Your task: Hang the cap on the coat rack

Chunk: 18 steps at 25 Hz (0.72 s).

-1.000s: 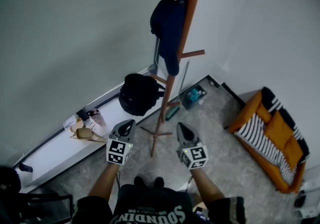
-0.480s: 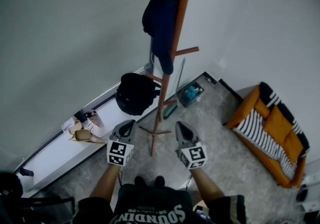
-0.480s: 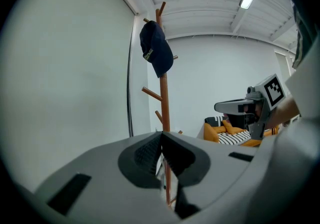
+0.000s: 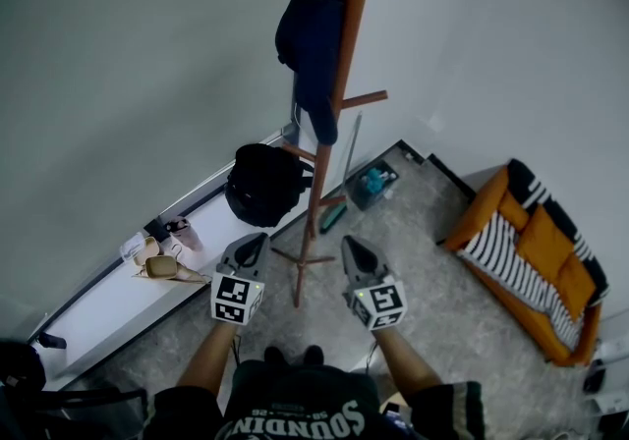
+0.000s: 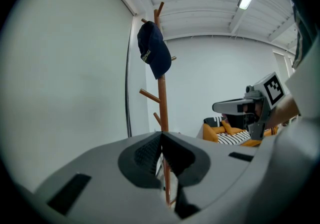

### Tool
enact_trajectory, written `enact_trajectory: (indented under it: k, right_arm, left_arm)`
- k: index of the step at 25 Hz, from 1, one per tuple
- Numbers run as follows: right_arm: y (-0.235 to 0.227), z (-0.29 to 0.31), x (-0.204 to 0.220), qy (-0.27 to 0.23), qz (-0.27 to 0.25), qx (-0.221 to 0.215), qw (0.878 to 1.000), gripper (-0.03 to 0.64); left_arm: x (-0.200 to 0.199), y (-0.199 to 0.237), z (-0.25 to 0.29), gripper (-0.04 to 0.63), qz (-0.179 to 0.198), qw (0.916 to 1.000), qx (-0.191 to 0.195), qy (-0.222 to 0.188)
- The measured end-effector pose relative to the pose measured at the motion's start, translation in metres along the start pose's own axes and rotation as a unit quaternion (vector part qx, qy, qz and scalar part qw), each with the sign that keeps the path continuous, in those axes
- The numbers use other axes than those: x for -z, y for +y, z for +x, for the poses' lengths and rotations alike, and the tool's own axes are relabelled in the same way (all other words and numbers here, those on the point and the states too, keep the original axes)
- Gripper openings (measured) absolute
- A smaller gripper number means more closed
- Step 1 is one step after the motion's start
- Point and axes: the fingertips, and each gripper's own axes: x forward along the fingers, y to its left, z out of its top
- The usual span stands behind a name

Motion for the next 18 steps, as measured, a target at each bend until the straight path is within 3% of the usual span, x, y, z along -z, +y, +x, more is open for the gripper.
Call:
enact_trajectory:
  k: [11, 18]
  right_arm:
    - [-0.0039, 0.0034, 0.0059, 0.018, 0.004, 0.011, 1.0, -0.005]
    - [-0.0032, 0.0039, 0.001, 0.003, 0.003, 0.001, 1.0, -0.005]
  left_arm:
    - [0.0036, -0.0003, 0.005, 0.002, -0.006, 1.0, 0.0, 0.007]
    - [0.0016, -0.0038, 0.0092, 0.002, -0.004, 1.0, 0.001, 0.008]
